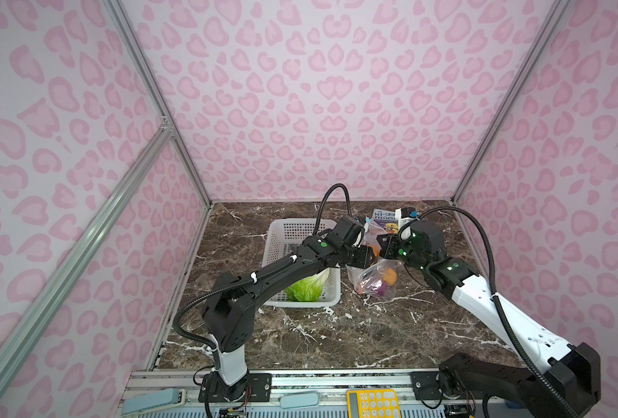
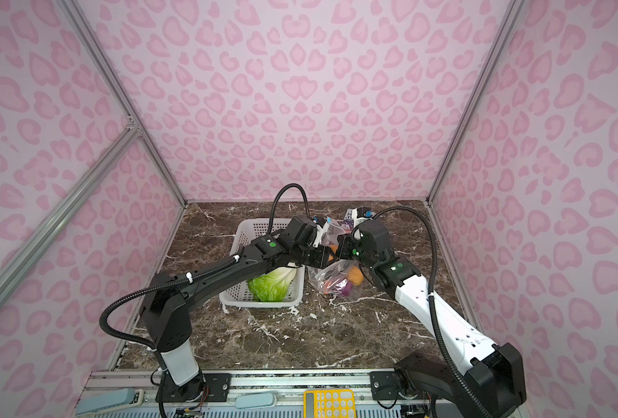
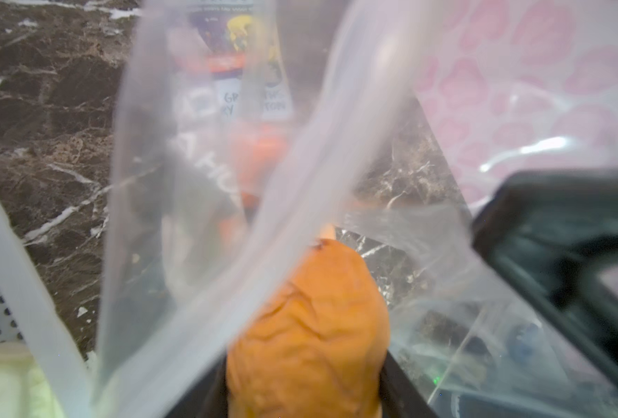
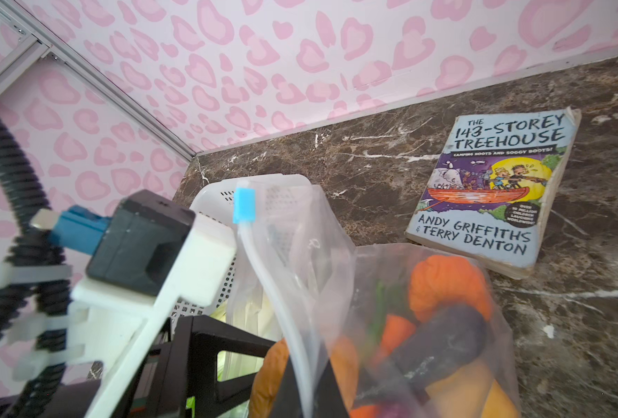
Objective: Place the food in the zip-top bag and seal the zipper
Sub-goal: 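Lower the bread roll into the bag mouth and open the left gripper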
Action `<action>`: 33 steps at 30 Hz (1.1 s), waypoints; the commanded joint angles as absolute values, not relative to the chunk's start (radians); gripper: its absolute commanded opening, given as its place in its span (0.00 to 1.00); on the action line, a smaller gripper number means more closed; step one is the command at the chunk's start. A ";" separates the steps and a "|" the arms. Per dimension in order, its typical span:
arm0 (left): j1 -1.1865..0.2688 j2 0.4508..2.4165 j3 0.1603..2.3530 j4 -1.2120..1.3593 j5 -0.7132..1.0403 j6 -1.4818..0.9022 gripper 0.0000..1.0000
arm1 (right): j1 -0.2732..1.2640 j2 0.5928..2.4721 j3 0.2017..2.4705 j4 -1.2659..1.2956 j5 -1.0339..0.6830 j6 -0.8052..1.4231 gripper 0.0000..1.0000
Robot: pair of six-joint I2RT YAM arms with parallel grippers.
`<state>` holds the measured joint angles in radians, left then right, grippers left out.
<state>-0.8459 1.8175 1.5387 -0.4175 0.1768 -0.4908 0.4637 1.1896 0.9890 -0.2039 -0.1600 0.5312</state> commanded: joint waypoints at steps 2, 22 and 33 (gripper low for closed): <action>-0.847 1.824 1.554 -0.456 0.168 -0.480 0.56 | 0.468 1.195 0.986 -0.194 -0.144 0.519 0.00; -0.812 1.583 1.469 -0.432 0.148 -0.485 0.68 | 0.472 1.184 0.983 -0.198 -0.138 0.517 0.00; -0.795 1.625 1.444 -0.466 0.034 -0.434 0.67 | 0.482 1.192 1.002 -0.211 -0.138 0.517 0.00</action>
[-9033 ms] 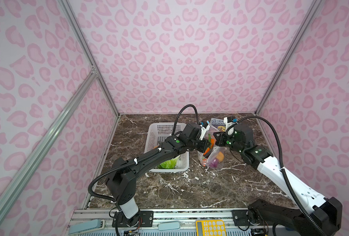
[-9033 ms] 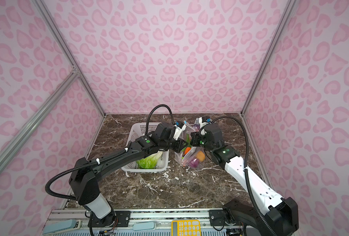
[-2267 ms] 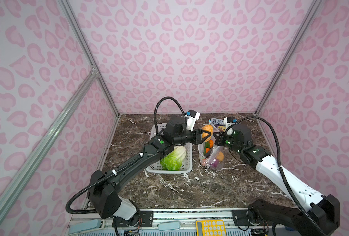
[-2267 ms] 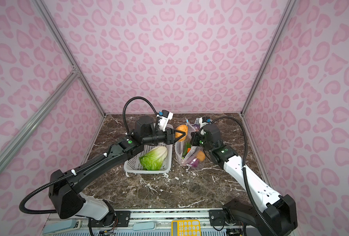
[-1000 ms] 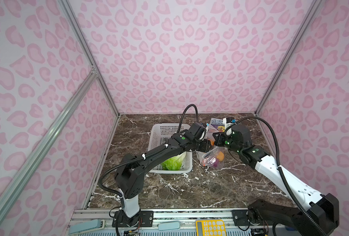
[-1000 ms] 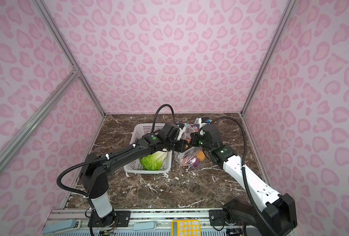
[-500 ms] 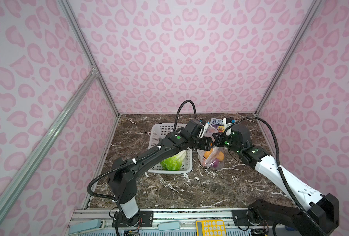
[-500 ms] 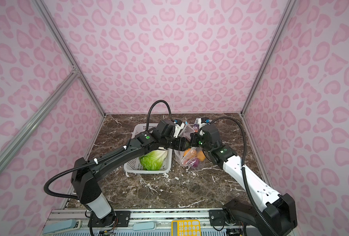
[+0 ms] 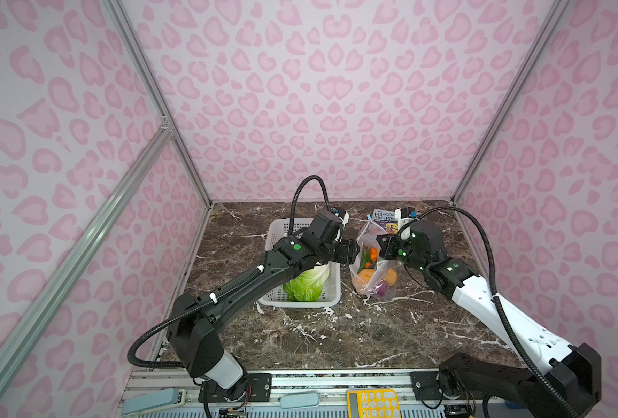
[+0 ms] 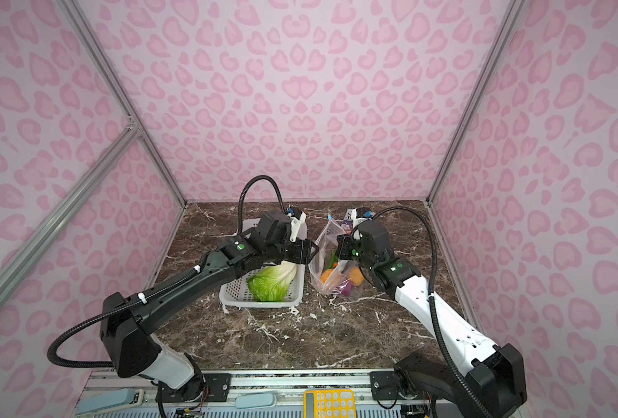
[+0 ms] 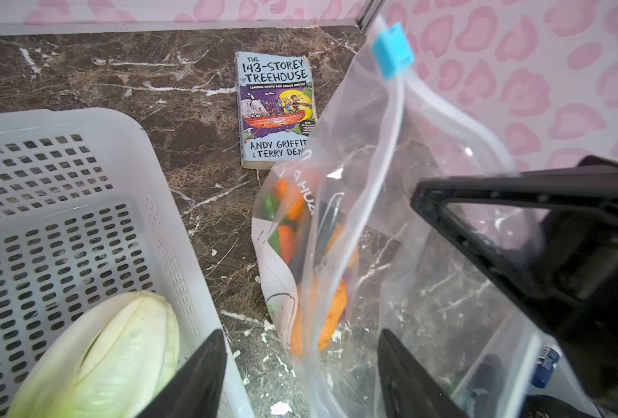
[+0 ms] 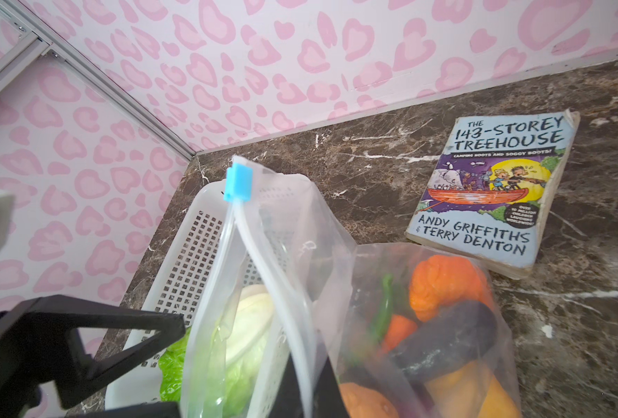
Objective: Place the food in the zip-top bag and seal the zipper
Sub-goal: 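Lower the bread roll into the bag mouth and open the left gripper, then withdraw the left gripper over the basket while the right gripper lifts the bag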
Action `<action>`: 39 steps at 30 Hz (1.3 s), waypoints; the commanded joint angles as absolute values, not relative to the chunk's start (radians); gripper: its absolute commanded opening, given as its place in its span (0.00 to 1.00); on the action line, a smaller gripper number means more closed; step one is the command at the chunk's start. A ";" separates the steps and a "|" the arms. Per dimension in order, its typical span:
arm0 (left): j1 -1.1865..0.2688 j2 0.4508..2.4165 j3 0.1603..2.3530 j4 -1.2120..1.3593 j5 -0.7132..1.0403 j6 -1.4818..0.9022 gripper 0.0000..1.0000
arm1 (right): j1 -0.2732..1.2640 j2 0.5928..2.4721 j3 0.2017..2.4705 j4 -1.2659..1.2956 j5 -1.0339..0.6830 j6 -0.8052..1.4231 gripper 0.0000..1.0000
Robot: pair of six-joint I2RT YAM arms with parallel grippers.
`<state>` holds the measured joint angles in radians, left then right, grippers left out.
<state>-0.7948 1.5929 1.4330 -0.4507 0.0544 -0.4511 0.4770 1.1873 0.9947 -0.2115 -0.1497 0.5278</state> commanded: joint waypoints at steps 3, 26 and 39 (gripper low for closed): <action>-0.793 1.663 1.468 -0.462 0.060 -0.430 0.61 | 0.483 1.192 1.003 -0.219 -0.133 0.516 0.00; -0.790 1.575 1.615 -0.567 -0.069 -0.346 0.03 | 0.467 1.327 1.459 -0.943 0.208 0.242 0.00; -0.779 1.587 1.503 -0.470 0.038 -0.451 0.03 | 0.481 1.385 1.534 -0.891 0.078 0.228 0.00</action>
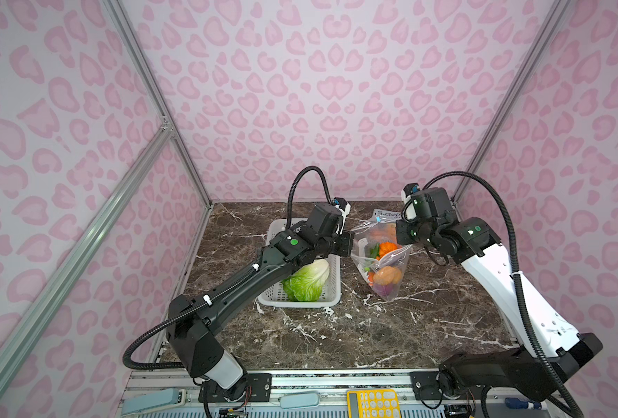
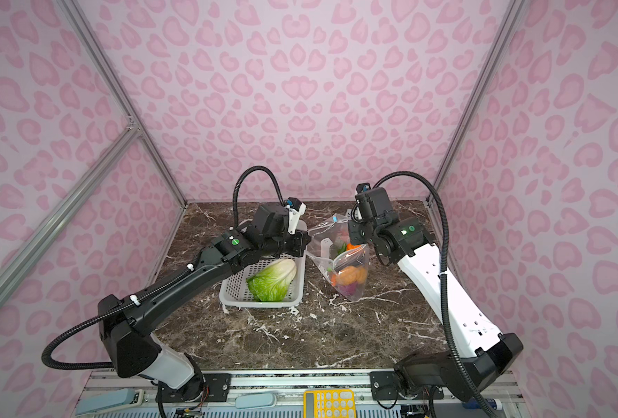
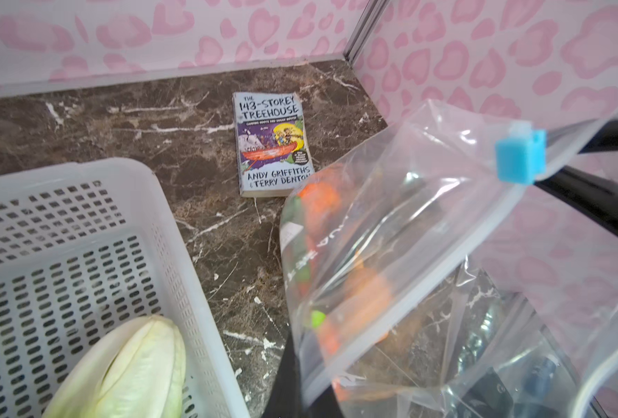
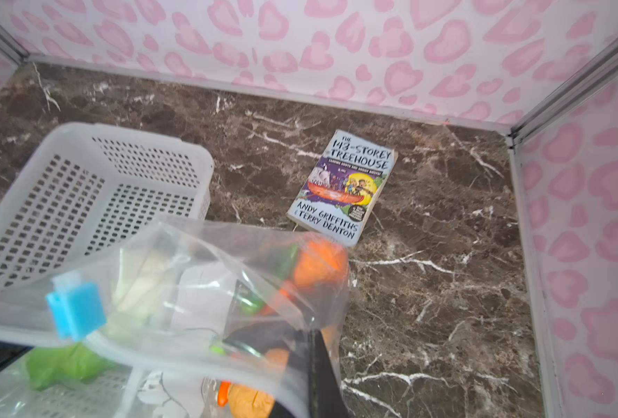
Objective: Place the food in the zip-top bag and seal the zipper
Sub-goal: 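Withdraw the left gripper over the basket while the right gripper lifts the bag, then lower the left gripper onto the lettuce head and close on it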
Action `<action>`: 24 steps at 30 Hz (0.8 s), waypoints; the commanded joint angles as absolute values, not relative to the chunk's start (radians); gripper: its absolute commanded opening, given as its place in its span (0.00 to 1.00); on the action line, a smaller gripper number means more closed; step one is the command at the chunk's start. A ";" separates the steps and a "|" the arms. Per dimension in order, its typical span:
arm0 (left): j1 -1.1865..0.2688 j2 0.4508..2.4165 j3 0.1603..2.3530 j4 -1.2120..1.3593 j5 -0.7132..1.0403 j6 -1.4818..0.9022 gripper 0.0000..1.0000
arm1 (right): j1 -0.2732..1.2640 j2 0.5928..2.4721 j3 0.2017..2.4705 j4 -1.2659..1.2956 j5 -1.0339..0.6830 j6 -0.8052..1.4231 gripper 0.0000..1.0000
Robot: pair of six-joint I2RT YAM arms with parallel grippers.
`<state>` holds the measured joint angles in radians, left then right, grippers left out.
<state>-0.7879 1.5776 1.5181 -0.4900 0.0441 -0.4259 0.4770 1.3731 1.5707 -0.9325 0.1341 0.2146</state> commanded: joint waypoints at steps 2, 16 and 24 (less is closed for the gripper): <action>-0.765 1.596 1.487 -0.472 0.038 -0.454 0.03 | 0.489 1.402 1.500 -0.868 0.064 0.244 0.00; -0.578 1.477 1.445 -0.558 0.074 -0.184 0.98 | 0.526 1.416 1.494 -0.806 0.035 0.249 0.00; -0.480 1.516 1.395 -0.686 0.145 0.085 0.97 | 0.527 1.395 1.441 -0.749 -0.023 0.231 0.00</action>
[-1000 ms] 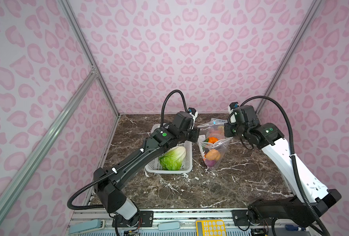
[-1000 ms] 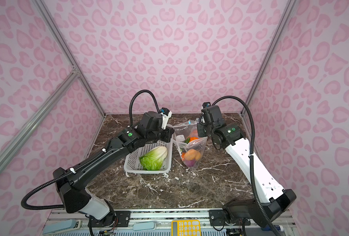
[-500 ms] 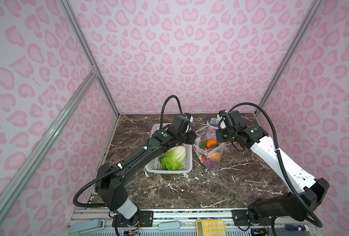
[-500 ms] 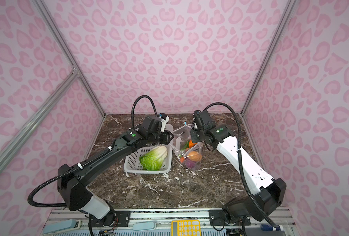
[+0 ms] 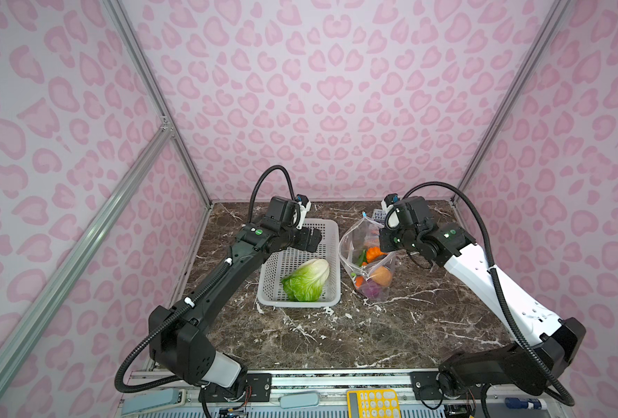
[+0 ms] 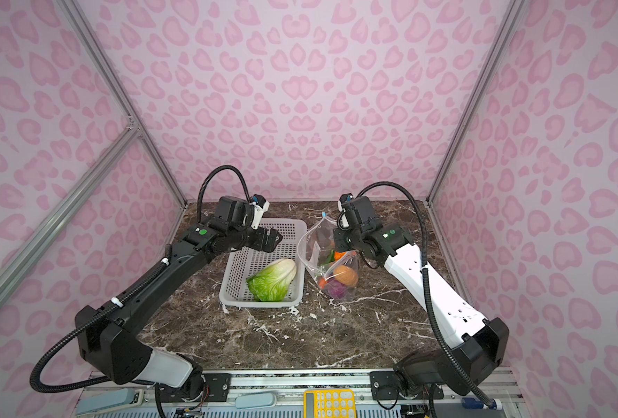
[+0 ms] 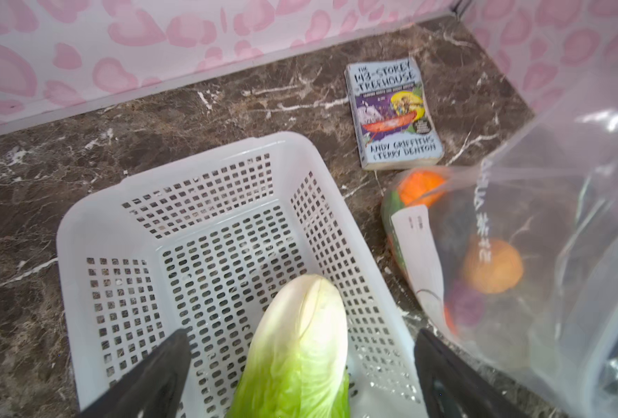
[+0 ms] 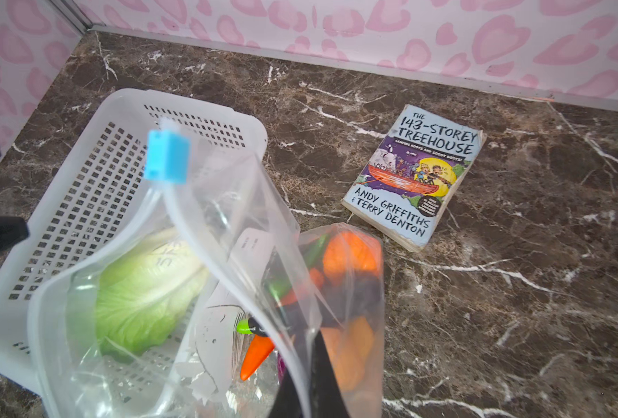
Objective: Place the food in the zip-top bag and seal the zipper
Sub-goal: 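Lower the left gripper onto the lettuce head and close on it, then lift the lettuce out of the basket with the left gripper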
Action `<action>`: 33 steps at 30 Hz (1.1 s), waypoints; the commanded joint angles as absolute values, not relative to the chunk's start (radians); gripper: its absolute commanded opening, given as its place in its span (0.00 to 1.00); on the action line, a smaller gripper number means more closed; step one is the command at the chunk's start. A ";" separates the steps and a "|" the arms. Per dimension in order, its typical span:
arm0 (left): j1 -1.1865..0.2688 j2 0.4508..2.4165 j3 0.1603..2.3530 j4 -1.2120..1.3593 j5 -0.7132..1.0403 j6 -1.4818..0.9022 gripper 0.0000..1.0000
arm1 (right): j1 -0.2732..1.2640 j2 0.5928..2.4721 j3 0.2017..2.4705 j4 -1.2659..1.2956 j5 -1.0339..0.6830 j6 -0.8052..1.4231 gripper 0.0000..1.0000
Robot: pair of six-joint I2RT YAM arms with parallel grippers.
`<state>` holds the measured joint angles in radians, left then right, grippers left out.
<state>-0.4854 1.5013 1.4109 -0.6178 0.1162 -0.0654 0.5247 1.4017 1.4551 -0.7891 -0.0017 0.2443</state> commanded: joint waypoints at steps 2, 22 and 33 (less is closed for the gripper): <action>-0.480 1.535 1.390 -0.710 0.155 0.136 0.98 | 0.526 1.391 1.433 -0.741 -0.025 0.226 0.00; -0.473 1.935 1.525 -0.922 0.305 0.179 0.97 | 0.526 1.387 1.398 -0.713 -0.046 0.225 0.00; -0.495 1.966 1.461 -0.934 0.344 0.120 0.97 | 0.526 1.375 1.385 -0.700 -0.034 0.222 0.00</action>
<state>-0.4877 1.9713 1.4773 -0.8967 0.3138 0.1371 0.5255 1.3773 1.3937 -0.7235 -0.0444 0.2249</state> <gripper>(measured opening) 0.974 0.049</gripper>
